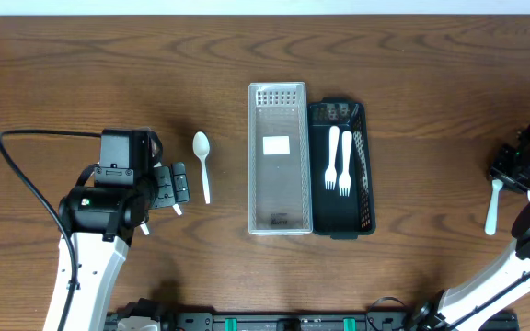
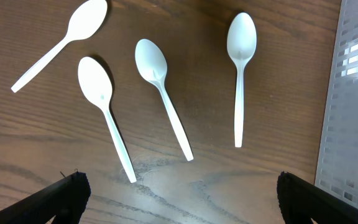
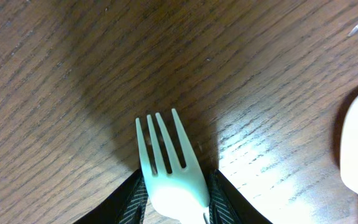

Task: Pack container
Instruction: 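Return right gripper and grasp the third white fork, then drop the third fork into the dark green caddy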

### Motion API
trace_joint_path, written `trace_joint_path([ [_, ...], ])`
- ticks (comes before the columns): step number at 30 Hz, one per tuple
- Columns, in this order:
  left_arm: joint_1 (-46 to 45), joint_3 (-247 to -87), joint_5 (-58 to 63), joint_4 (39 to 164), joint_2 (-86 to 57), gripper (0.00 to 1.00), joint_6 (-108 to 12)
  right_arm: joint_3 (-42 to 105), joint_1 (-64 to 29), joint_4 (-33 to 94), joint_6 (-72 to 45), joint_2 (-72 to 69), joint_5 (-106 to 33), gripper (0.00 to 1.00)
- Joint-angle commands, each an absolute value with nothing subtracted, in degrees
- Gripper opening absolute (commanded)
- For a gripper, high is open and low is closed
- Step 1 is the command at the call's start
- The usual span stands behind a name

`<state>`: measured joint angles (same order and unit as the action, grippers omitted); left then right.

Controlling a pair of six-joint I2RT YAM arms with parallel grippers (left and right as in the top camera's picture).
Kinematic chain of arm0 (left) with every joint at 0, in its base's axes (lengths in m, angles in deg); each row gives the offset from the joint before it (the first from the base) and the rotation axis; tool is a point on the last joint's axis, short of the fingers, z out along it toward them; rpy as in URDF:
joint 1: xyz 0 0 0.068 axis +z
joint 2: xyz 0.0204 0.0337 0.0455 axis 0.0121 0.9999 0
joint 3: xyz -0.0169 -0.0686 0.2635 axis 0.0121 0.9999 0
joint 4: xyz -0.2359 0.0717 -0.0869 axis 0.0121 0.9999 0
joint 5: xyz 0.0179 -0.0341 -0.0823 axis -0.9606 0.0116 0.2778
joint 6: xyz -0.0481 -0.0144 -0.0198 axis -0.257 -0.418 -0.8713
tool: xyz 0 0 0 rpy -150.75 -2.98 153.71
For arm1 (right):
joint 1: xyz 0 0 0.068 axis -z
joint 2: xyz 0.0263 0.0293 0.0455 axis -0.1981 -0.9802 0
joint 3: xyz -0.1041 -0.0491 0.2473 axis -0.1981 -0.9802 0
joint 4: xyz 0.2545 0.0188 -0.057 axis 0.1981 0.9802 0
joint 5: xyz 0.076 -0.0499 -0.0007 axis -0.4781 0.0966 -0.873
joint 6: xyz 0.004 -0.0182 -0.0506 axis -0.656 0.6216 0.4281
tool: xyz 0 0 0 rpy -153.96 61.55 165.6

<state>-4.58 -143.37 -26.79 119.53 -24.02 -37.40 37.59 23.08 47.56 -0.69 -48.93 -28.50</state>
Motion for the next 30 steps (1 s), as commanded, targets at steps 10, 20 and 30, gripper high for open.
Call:
trace_joint_path([
  [10,-4.30,-143.59,-27.23,119.53,-23.89,0.98,-37.24,36.98,23.43,47.78,-0.58,-49.48,-34.73,0.29],
  [20,-4.30,-143.59,-27.23,119.53,-23.89,0.98,-37.24,36.98,23.43,47.98,-0.65,-49.48,-34.75,0.03],
  [30,-4.30,-143.59,-27.23,119.51,-23.89,0.98,-37.24,37.68,21.35,49.33,-4.43,-47.27,-35.32,0.01],
])
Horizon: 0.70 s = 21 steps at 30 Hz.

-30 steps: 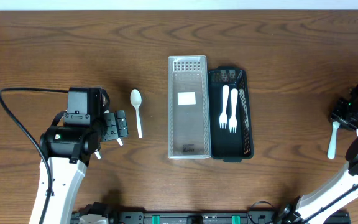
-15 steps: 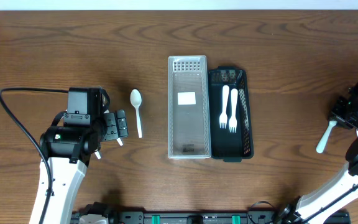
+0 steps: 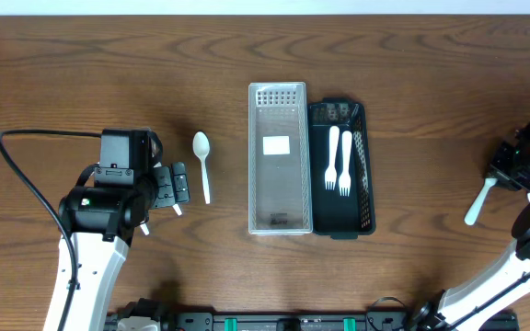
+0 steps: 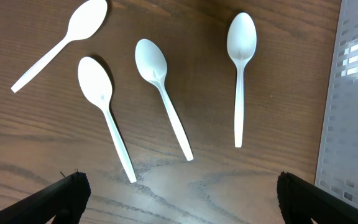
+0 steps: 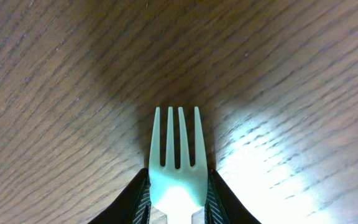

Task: Pack container
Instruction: 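Drop the third fork into the dark green caddy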

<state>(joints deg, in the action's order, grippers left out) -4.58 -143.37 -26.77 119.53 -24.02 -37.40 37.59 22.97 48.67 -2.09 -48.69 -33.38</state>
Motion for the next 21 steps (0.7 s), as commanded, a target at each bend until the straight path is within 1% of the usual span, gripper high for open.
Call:
trace_joint_path([
  [1,-4.30,-143.59,-27.23,119.51,-23.89,0.98,-37.22,38.07,20.52,49.75,-4.82,-46.20,-35.34,0.01],
  [6,-4.30,-143.59,-27.23,119.51,-23.89,0.98,-37.24,40.56,14.09,51.95,-5.50,-38.04,-35.58,0.01],
  [9,-4.30,-143.59,-27.23,119.53,-23.89,0.98,-37.24,42.44,8.00,54.42,-6.09,-32.27,-35.80,0.01],
  [16,-4.30,-143.59,-27.23,119.84,-23.89,0.98,-37.27,43.95,-11.52,57.16,-8.76,-22.42,-35.80,0.01],
  [21,-4.30,-143.59,-27.23,120.62,-23.89,0.98,-37.24,43.84,-24.27,56.13,-12.49,-22.37,-34.97,0.01],
])
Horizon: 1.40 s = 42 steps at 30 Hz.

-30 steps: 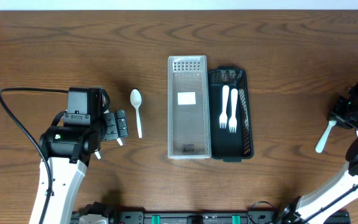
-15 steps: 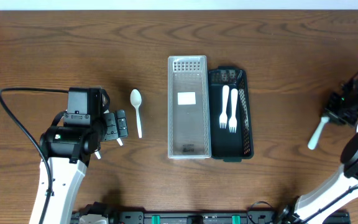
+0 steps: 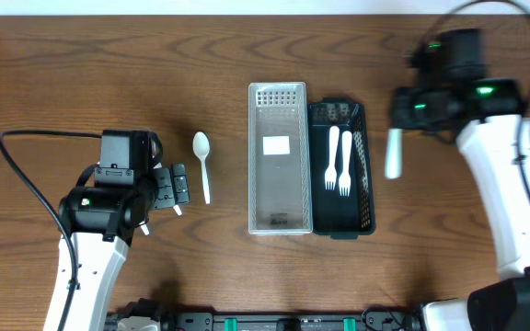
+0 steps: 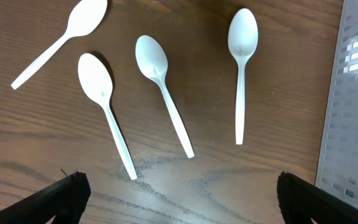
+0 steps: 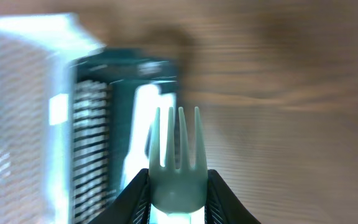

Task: Pack container
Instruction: 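Drop the third fork into the dark green caddy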

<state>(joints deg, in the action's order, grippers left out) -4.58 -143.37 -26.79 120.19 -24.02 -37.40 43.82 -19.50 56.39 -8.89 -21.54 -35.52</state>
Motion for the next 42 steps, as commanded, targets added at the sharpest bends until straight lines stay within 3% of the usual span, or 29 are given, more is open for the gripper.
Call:
trace_joint_path([
  [1,-4.30,-143.59,-27.23,120.60,-23.89,0.98,-37.24,43.82,-25.88,55.95,-13.15,-22.85,-34.01,0.01],
  [6,-4.30,-143.59,-27.23,120.58,-23.89,0.98,-37.24,43.73,-30.73,55.58,-15.92,-28.10,-30.93,0.01],
  [15,-4.30,-143.59,-27.23,120.56,-23.89,0.98,-37.24,43.73,-31.37,55.25,-16.80,-41.43,-31.26,0.03],
  [20,-4.30,-143.59,-27.23,120.56,-23.89,0.98,-37.24,43.73,-31.37,54.36,-16.58,-43.55,-31.26,0.16],
  [23,-4.30,-143.59,-27.23,120.56,-23.89,0.98,-37.24,43.89,-31.37,53.96,-16.34,-43.42,-31.26,0.35],
  [27,-4.30,-143.59,-27.23,120.56,-23.89,0.98,-37.24,44.15,-31.37,54.23,-16.32,-42.72,-31.26,0.37],
  [33,-4.30,-143.59,-27.23,120.56,-23.89,0.98,-37.27,48.02,-30.80,56.39,-12.89,-37.59,-31.19,0.50],
  [42,-4.30,-143.59,-27.23,120.52,-23.89,0.98,-37.24,54.88,-18.10,62.64,-7.53,-21.78,-27.78,0.79],
])
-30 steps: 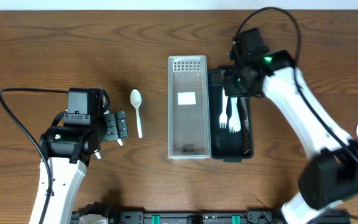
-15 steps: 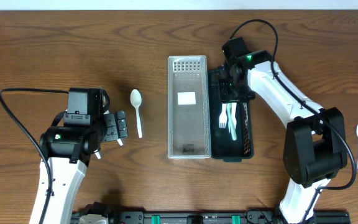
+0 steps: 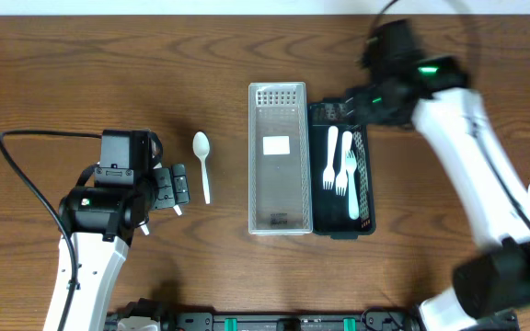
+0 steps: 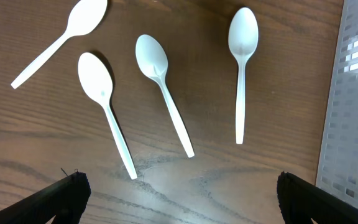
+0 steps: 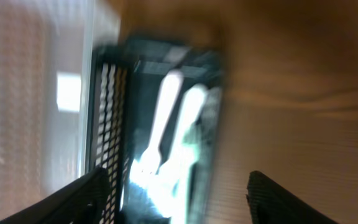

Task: Pack container
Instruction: 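Drop the third fork into the dark green caddy, then move right gripper to the white spoon and grasp it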

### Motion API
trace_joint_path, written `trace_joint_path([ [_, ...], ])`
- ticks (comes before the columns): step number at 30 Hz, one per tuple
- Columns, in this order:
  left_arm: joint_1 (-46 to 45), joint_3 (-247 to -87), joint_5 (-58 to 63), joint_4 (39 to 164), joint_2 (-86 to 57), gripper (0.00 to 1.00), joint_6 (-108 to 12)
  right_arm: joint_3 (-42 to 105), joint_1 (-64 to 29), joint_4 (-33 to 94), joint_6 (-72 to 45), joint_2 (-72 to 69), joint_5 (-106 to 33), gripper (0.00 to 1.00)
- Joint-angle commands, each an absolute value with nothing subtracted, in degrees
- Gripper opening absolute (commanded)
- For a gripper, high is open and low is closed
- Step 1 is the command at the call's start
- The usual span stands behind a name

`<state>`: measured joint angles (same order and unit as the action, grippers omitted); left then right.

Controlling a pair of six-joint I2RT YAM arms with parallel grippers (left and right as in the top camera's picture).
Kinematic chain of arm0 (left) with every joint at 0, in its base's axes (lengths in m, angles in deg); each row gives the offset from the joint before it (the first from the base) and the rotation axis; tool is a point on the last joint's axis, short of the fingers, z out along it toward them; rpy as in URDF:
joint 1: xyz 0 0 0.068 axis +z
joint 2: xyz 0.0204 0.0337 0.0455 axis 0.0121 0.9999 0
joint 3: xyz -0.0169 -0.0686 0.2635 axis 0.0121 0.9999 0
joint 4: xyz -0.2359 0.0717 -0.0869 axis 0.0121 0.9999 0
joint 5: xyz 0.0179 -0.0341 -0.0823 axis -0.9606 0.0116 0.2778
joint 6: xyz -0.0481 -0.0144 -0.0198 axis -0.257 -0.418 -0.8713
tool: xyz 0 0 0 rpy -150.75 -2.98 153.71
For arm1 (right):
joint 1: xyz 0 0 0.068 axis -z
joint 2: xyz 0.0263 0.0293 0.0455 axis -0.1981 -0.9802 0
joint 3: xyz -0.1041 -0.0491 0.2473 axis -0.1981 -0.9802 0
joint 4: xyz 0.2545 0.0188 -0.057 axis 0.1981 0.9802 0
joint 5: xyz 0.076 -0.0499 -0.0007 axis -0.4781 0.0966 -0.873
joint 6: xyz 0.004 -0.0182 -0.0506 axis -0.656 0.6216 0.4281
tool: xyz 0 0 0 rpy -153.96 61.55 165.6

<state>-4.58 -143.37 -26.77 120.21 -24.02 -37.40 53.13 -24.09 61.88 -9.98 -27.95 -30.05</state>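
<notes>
The black mesh basket (image 3: 371, 188) holds three white forks; the third fork (image 3: 352, 188) lies askew beside the other two. My right gripper (image 3: 355, 103) hangs open over the basket's far end. In the blurred right wrist view the gripper (image 5: 176, 199) has nothing between its fingers, and the forks (image 5: 169, 118) lie below it in the basket (image 5: 107, 124). My left gripper (image 4: 179, 199) stands open near several white spoons; the nearest spoon (image 4: 240, 68) lies by the clear container (image 4: 353, 93). Overhead only one spoon (image 3: 202, 164) shows.
The clear perforated container (image 3: 280, 156) with a white label on its floor stands against the basket's left side. My left arm (image 3: 109, 198) and its black cable cover the table's left part, hiding the other spoons from above.
My right gripper held a fork just right of the basket. Now it is open over the basket's far end, and that fork lies in the basket with the other two.
My right gripper was shut on a fork at the table's far right edge. It still held it there a second later, then held it beside the basket. Now the fork lies in the basket. The left arm and spoons stayed put.
</notes>
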Motion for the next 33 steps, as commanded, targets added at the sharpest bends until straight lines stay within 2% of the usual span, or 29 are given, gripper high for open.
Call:
trace_joint_path([
  [1,-4.30,-143.59,-27.23,120.52,-23.89,0.98,-37.24,54.88,-14.91,62.90,-7.60,-19.66,-27.89,0.81],
  [6,-4.30,-143.59,-27.23,120.17,-23.89,0.98,-37.24,54.88,3.06,65.88,-6.74,-14.13,-28.07,0.91],
  [12,-4.30,-143.59,-27.23,119.62,-23.89,0.98,-37.24,52.83,20.61,66.53,-2.15,-15.84,-30.95,0.93],
  [21,-4.30,-143.59,-27.23,119.58,-23.89,0.98,-37.27,49.96,29.79,62.18,4.31,-25.13,-30.56,0.98],
  [33,-4.30,-143.59,-27.23,119.53,-23.89,0.98,-37.24,49.96,34.11,60.13,9.32,-42.79,-26.99,0.98],
])
